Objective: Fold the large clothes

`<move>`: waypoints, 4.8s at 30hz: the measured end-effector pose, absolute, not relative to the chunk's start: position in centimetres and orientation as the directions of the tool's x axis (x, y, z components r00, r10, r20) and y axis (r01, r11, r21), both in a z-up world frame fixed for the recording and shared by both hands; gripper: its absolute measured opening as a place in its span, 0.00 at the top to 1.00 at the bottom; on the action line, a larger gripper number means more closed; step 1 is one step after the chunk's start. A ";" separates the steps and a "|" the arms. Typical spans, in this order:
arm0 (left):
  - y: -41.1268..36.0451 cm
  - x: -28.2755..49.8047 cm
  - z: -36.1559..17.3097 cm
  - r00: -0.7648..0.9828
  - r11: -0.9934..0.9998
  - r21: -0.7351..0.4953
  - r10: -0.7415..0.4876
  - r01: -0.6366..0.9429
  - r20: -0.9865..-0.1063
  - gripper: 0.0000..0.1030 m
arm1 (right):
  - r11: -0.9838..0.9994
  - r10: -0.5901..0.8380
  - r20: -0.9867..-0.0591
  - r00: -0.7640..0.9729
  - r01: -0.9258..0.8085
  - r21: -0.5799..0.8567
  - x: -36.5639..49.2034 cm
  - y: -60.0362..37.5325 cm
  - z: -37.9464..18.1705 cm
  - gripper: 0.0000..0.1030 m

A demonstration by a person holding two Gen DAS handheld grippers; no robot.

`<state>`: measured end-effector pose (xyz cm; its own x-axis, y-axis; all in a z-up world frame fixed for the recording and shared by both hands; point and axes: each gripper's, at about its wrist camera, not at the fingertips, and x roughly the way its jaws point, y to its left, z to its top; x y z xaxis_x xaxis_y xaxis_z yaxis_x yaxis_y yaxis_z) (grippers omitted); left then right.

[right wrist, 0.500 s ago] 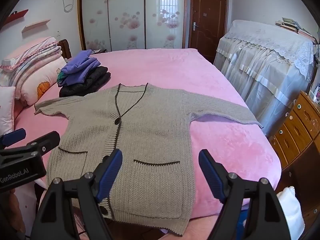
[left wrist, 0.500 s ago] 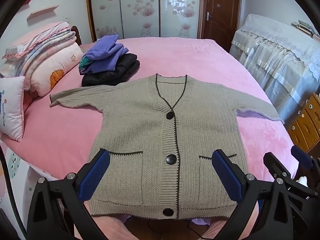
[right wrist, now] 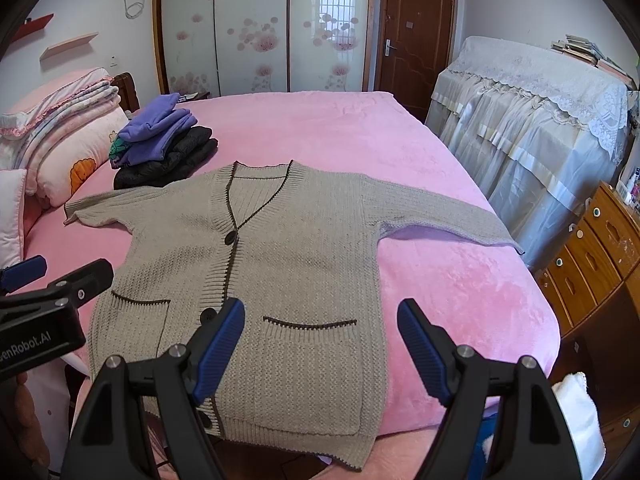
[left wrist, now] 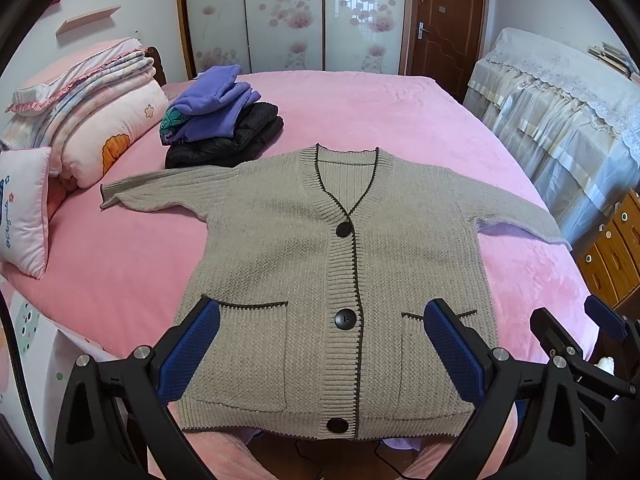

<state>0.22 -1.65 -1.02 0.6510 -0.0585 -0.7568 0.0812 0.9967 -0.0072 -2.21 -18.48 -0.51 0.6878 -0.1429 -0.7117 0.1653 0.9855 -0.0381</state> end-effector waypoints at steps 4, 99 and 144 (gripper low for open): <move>-1.9 0.6 -1.1 0.642 0.997 -0.004 -0.055 0.081 -0.765 0.01 | 0.985 -0.147 -0.707 0.692 0.169 -0.040 -2.1 -18.6 -0.5 0.23; -29.6 28.0 -13.2 0.694 0.972 0.067 -0.111 0.224 -0.711 0.01 | 0.661 -0.237 -0.780 0.579 0.685 0.307 17.4 -62.4 -13.8 0.90; -5.6 27.3 -20.9 0.464 0.911 -0.411 -0.381 0.040 -0.800 0.26 | 0.959 0.096 -0.770 0.631 0.150 0.242 16.1 -28.5 -14.8 0.39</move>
<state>27.27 -5.63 -20.88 0.4638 -0.3810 -0.7999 0.0398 0.9109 -0.4108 16.06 -28.46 -14.81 0.6311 0.0961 -0.7697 0.1497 0.9585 0.2425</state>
